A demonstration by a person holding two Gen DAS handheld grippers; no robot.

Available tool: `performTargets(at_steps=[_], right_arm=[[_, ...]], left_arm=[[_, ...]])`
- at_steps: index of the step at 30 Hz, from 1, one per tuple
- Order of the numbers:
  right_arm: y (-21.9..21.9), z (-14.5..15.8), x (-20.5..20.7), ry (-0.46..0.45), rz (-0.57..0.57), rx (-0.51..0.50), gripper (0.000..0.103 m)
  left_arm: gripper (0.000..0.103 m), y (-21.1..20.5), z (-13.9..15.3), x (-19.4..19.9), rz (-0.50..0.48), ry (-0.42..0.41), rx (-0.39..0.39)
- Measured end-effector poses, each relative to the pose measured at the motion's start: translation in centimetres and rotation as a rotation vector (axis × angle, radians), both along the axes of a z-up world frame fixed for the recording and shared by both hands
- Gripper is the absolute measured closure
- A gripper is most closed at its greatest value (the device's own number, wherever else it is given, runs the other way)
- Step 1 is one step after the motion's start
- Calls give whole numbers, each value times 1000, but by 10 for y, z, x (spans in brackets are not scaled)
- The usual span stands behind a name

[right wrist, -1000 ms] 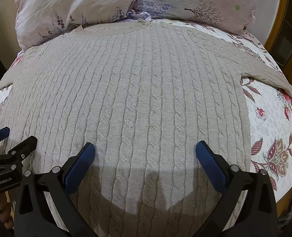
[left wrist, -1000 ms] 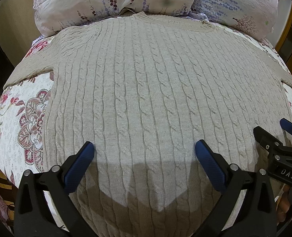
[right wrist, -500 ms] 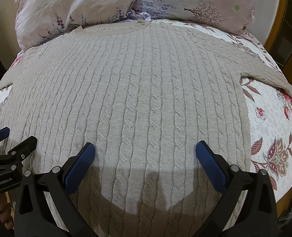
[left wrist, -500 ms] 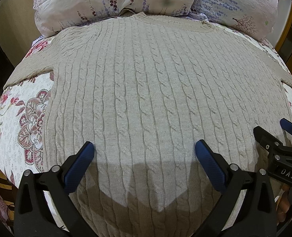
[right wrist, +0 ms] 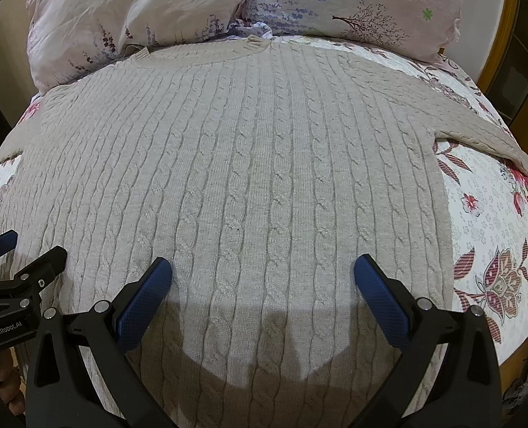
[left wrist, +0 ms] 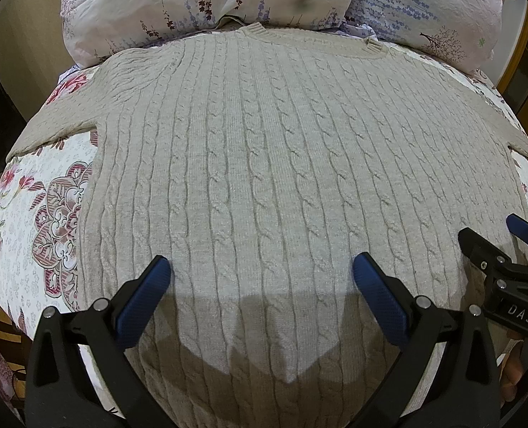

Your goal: Fold small clothes

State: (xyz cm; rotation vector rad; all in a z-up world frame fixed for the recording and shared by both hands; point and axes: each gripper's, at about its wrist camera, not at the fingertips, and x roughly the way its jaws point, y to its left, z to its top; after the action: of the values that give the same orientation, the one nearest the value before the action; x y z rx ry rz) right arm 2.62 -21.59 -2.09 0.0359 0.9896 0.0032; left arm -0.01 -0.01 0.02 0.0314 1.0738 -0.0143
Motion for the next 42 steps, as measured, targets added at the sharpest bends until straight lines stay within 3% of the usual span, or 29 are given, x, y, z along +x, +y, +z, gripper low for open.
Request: performTargets(at_steps=[13,16,18,21,22,24,26,29,32,35,36,37,39,42], right_arm=[[0,1,-1,-16,40,-4,1],[-15,6,5,-10,97,63,1],[-46,15,14,-24,31,132,1],[-136,37,32,-124,-182,251,1],[-184,42,40,-149,-300,302,4],[-254,45,47,-176,-474,390,21],[-332,38,50,-192,-686,494,24],[-413,16,50,-178,-914,611,33],[-441,-3,59,-147,-968,661,43],[-452,-4,72,-190,-983,644,56],[-457,-7,80,-185,-981,647,82],[-462,-13,85,-164,-987,638,94],[-460,-9,91,-179,-985,596,95],[-418,40,98,-294,-824,422,95]], left_arm=[[2,0,0,0,-4,2,-1],[2,2,0,0,-18,-13,-2],[2,4,2,1,-26,-17,-3],[2,5,3,2,-19,-4,-14],[2,8,5,3,-7,-9,-15],[2,20,12,6,45,-34,-32],[2,34,17,9,98,-47,-63],[2,64,25,18,204,-67,-101],[2,97,30,26,293,-91,-130],[2,131,37,33,368,-112,-144],[2,142,39,35,389,-121,-144],[2,155,42,38,413,-130,-145],[2,174,46,42,452,-144,-161],[2,217,56,50,545,-169,-178]])
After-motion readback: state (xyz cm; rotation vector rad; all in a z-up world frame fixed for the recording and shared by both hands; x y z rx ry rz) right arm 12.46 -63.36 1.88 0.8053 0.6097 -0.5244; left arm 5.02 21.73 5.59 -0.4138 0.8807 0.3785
